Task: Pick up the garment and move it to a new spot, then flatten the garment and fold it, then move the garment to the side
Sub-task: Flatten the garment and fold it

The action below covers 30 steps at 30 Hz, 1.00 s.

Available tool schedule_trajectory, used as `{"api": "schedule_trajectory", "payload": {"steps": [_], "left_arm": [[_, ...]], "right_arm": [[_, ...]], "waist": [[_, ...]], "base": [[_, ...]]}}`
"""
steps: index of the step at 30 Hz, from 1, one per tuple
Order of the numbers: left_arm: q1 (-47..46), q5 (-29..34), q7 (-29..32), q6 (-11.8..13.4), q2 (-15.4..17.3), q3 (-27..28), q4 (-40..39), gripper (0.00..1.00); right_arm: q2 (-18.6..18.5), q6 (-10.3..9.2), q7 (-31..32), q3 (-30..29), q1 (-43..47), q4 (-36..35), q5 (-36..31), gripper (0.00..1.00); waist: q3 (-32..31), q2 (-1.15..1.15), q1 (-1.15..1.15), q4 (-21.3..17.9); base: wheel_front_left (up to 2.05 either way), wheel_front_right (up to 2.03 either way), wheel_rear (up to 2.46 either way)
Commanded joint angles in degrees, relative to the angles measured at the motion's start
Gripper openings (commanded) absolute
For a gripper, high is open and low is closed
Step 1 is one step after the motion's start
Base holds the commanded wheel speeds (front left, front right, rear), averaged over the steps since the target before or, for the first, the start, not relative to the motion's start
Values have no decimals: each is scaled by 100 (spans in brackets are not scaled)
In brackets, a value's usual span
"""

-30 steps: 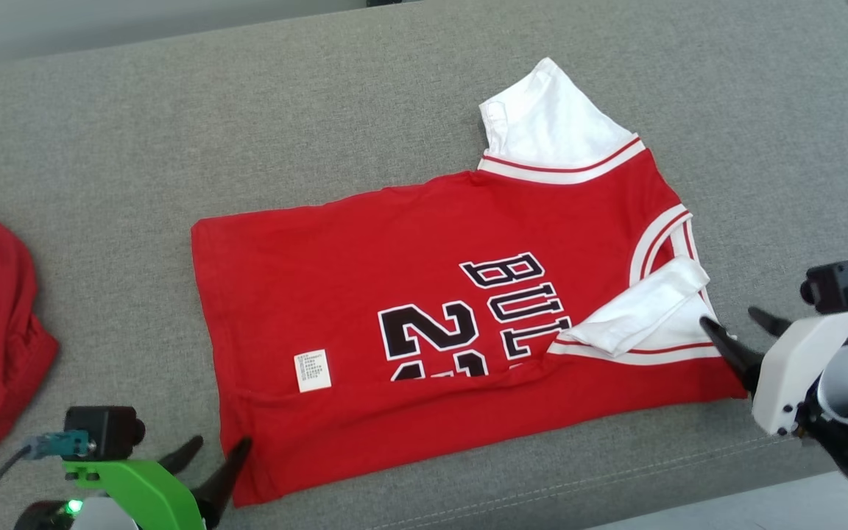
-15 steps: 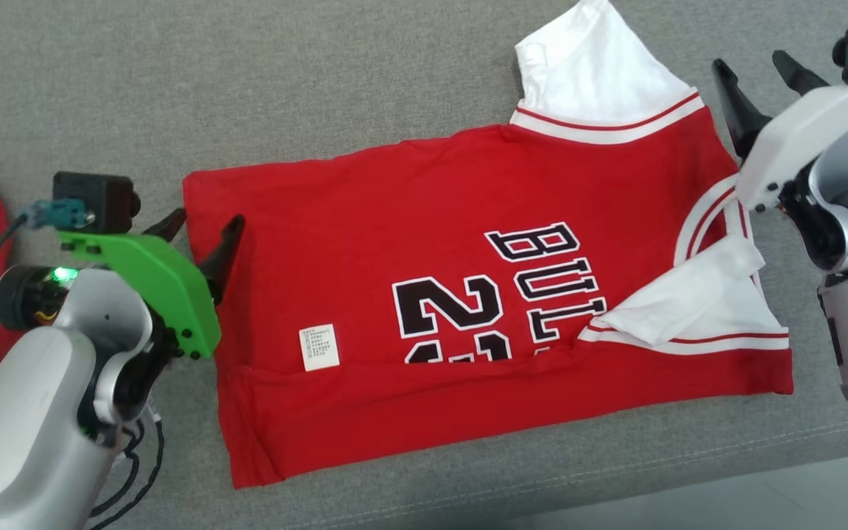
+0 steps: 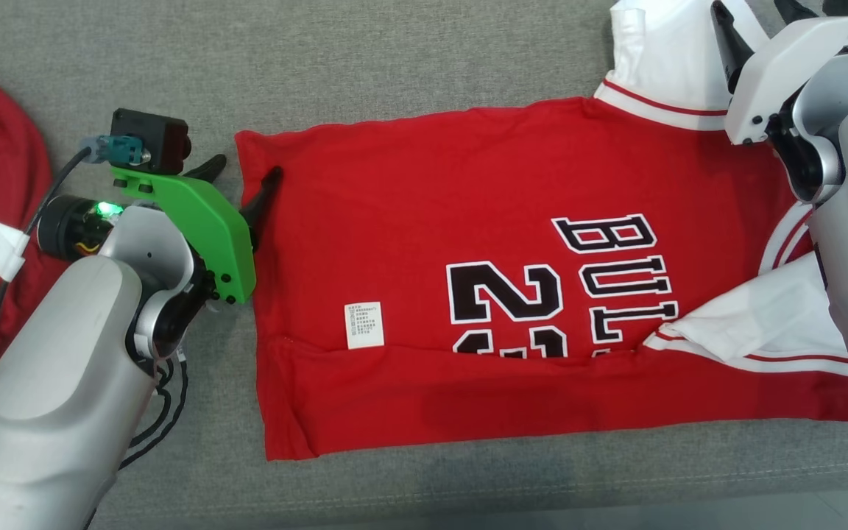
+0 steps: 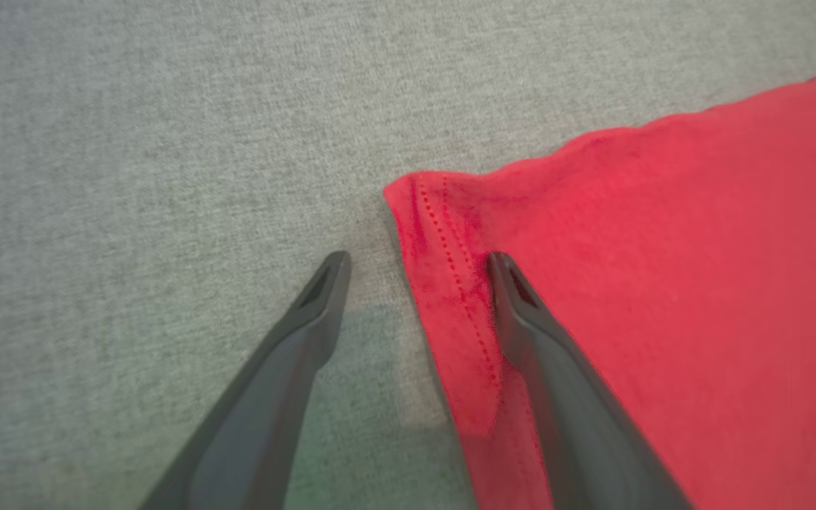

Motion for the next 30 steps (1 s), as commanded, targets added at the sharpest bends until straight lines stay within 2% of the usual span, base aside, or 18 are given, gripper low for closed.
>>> {"api": "schedule_trajectory", "payload": {"steps": [1, 10, 15, 16, 19, 20, 21, 22, 23, 24, 30], "left_arm": [[-35, 80, 11, 2, -13, -37, 147, 100], [-389, 109, -146, -130, -174, -92, 606, 100], [-388, -70, -112, -331, -378, -176, 681, 100], [-392, -102, -117, -372, -412, -191, 682, 100], [-390, -190, -56, -481, -528, -267, 669, 100], [-403, -172, -51, -500, -526, -295, 675, 86], [-413, -143, -58, -519, -517, -324, 685, 60], [-415, -133, -69, -521, -516, -334, 703, 41], [-416, -139, -95, -532, -521, -334, 720, 27], [-415, -151, -113, -540, -521, -335, 736, 2], [-408, -198, -283, -598, -496, -309, 803, 0]], "right_arm": [[-48, -6, -75, -7, -112, 110, -12, 100], [48, -6, -386, 221, -556, 1007, 3, 100], [16, -7, -484, 402, -618, 1247, 155, 67], [4, -7, -492, 436, -635, 1286, 185, 65], [-22, -7, -540, 533, -687, 1386, 295, 38], [-26, -7, -548, 573, -696, 1414, 331, 25], [-29, -7, -570, 603, -712, 1437, 376, 17], [-32, -7, -580, 638, -726, 1459, 422, 0], [-39, -7, -597, 681, -733, 1472, 465, 0], [-59, -7, -629, 710, -739, 1490, 506, 0], [-106, -7, -847, 854, -743, 1512, 690, 0]], "waist": [[112, 62, -1, 133], [188, 62, -1, 243], [157, 62, -1, 230], [149, 62, -1, 226], [128, 62, -1, 212], [117, 62, -1, 206], [107, 62, -1, 200], [97, 62, -1, 193], [87, 62, -1, 186], [74, 62, -1, 178], [-18, 62, -1, 149]], "base": [[0, 0, 0], [0, 0, 0], [0, 0, 0], [0, 0, 0], [0, 0, 0], [0, 0, 0], [0, 0, 0], [0, 0, 0], [0, 0, 0], [0, 0, 0], [0, 0, 0]]}}
